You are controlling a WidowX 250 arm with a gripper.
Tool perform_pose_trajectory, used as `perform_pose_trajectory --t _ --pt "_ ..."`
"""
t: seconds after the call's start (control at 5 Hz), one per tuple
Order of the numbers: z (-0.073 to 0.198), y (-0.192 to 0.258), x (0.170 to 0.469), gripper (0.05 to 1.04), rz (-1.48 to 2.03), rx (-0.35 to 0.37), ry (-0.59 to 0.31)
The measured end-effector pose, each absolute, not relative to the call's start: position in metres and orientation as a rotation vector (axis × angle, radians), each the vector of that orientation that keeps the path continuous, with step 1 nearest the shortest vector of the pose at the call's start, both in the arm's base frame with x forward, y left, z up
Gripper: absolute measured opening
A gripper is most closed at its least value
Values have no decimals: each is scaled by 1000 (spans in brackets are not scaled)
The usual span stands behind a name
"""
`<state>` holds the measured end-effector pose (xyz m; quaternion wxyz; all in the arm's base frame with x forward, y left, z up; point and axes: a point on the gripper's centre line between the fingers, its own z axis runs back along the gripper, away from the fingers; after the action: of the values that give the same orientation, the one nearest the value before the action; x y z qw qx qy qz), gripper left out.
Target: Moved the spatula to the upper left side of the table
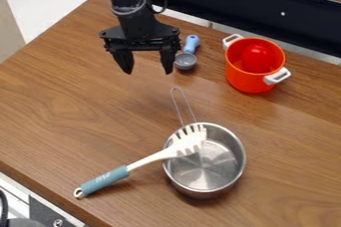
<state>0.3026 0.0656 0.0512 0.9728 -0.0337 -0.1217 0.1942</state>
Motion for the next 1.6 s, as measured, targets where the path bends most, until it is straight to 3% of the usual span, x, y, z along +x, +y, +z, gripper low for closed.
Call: perform_pose_trajectory --t 0.6,0.8,1.2,1.6 --pt "41 59 279 998 65 -119 -186" --pt "54 66 270 998 -73 -75 -179" --pt "47 67 222 998 -475 -12 -106" --pt "34 65 194 998 -646 -18 -102"
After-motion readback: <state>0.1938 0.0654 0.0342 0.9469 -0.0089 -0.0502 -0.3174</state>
